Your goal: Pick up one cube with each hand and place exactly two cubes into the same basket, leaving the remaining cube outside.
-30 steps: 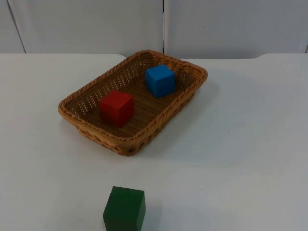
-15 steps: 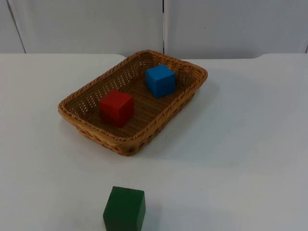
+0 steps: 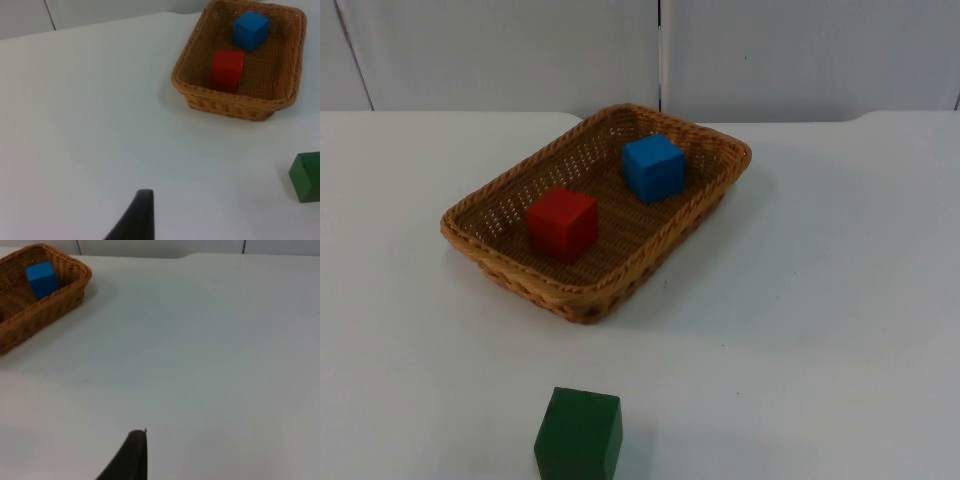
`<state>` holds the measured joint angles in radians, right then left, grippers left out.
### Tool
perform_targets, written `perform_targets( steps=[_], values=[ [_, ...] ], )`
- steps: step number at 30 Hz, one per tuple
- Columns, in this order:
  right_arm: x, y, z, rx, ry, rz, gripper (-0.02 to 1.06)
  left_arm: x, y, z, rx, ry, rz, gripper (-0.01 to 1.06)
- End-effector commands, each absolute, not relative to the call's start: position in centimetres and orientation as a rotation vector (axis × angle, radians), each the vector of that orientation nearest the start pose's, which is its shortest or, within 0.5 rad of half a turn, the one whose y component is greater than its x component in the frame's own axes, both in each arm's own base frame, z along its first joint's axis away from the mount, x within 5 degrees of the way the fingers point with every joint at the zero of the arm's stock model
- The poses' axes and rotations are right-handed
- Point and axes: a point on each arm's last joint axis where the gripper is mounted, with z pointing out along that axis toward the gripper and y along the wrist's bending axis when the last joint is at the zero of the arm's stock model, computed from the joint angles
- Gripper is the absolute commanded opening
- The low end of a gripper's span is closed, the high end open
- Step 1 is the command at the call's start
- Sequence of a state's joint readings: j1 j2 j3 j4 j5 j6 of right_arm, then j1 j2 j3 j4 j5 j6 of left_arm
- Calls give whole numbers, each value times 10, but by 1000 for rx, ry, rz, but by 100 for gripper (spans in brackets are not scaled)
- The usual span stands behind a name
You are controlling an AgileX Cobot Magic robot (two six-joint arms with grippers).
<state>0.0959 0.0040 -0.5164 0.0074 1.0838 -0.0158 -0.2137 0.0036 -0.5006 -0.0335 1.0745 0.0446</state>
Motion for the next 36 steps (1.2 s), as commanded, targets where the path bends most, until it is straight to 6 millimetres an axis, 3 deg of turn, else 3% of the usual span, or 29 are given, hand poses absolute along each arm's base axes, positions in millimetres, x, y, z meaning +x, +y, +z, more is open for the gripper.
perform_targets(
  steps=[1,17,36],
  values=[
    [-7,0,280,-106,2045,59,105,-5,-2,275,255,2051,-147,105],
    [-7,0,280,-106,2045,59,105,-5,-2,275,247,2051,-143,105],
    [-7,0,280,-106,2045,62,105,-5,-2,275,64,2062,-31,105]
  ],
)
